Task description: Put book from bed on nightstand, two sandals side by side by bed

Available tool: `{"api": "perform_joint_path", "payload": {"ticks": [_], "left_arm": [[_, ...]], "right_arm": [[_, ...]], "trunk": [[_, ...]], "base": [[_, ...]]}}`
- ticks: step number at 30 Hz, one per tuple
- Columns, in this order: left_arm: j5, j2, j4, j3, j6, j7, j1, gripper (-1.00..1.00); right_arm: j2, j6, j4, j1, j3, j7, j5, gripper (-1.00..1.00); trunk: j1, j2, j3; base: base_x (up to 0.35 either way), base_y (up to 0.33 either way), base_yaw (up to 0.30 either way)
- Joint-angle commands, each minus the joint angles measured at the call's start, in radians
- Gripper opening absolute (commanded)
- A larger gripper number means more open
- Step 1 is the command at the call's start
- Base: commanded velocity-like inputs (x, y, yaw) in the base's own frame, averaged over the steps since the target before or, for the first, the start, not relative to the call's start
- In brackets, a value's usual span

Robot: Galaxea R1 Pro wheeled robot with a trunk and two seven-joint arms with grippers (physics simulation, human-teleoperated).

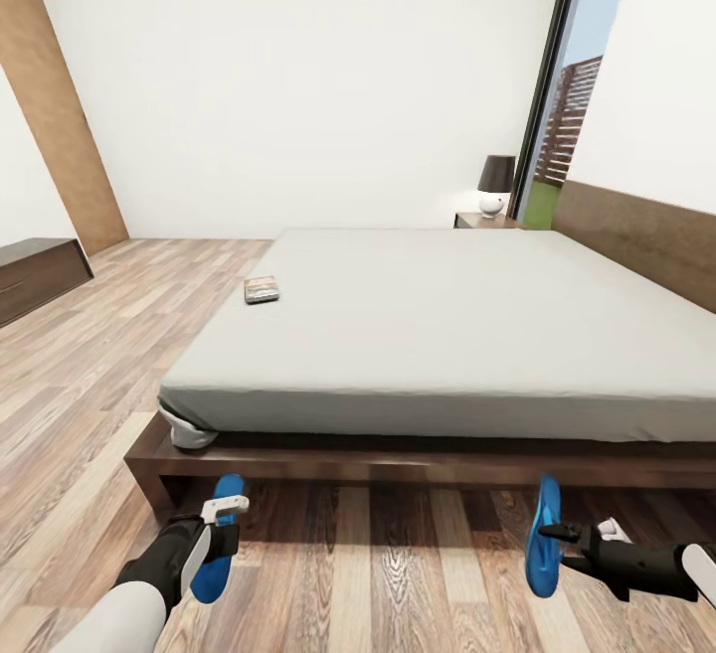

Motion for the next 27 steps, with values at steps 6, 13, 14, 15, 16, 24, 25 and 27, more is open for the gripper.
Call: {"api": "perform_joint_path", "payload": {"ticks": [6, 13, 14, 15, 16, 24, 25, 27], "left_arm": [[-0.007, 0.000, -0.002, -0.017, 0.005, -0.003, -0.001, -1.00], [-0.006, -0.002, -0.001, -0.024, 0.006, -0.003, -0.001, -1.00], [-0.005, -0.002, -0.001, -0.024, 0.006, -0.004, -0.001, -1.00], [-0.004, -0.003, 0.000, -0.024, 0.006, -0.004, -0.001, -1.00], [-0.004, -0.006, -0.001, -0.024, 0.006, -0.004, -0.001, -1.00], [-0.003, -0.021, 0.000, -0.024, 0.006, -0.004, -0.001, -1.00], [-0.003, -0.025, -0.001, -0.023, 0.006, -0.004, -0.001, -1.00], [-0.003, -0.028, -0.001, -0.023, 0.006, -0.004, -0.001, -1.00]], "right_arm": [[-0.046, 0.007, 0.005, 0.000, -0.003, 0.007, -0.010, -1.00], [-0.051, 0.007, 0.007, 0.000, -0.003, 0.007, -0.023, -1.00], [-0.051, 0.007, 0.007, 0.000, -0.003, 0.007, -0.023, -1.00], [-0.051, 0.007, 0.007, 0.000, -0.003, 0.007, -0.023, -1.00], [-0.051, 0.007, 0.007, 0.000, -0.003, 0.007, -0.023, -1.00], [-0.050, 0.007, 0.007, 0.000, -0.002, 0.006, -0.023, -1.00], [-0.050, 0.007, 0.007, 0.000, -0.003, 0.006, -0.023, -1.00], [-0.050, 0.007, 0.007, 0.000, -0.002, 0.006, -0.023, -1.00]], "trunk": [[0.000, 0.000, -0.001], [0.027, -0.049, -0.023], [0.030, -0.056, -0.026], [0.034, -0.063, -0.029], [0.035, -0.064, -0.033], [0.038, -0.065, -0.064], [0.039, -0.066, -0.068], [0.040, -0.066, -0.076]], "base": [[0.000, 0.000, 0.000], [0.000, 0.000, 0.000], [0.000, 0.000, 0.000], [0.000, 0.000, 0.000], [0.000, 0.000, 0.000], [0.000, 0.000, 0.000], [0.000, 0.000, 0.000], [0.000, 0.000, 0.000]]}}
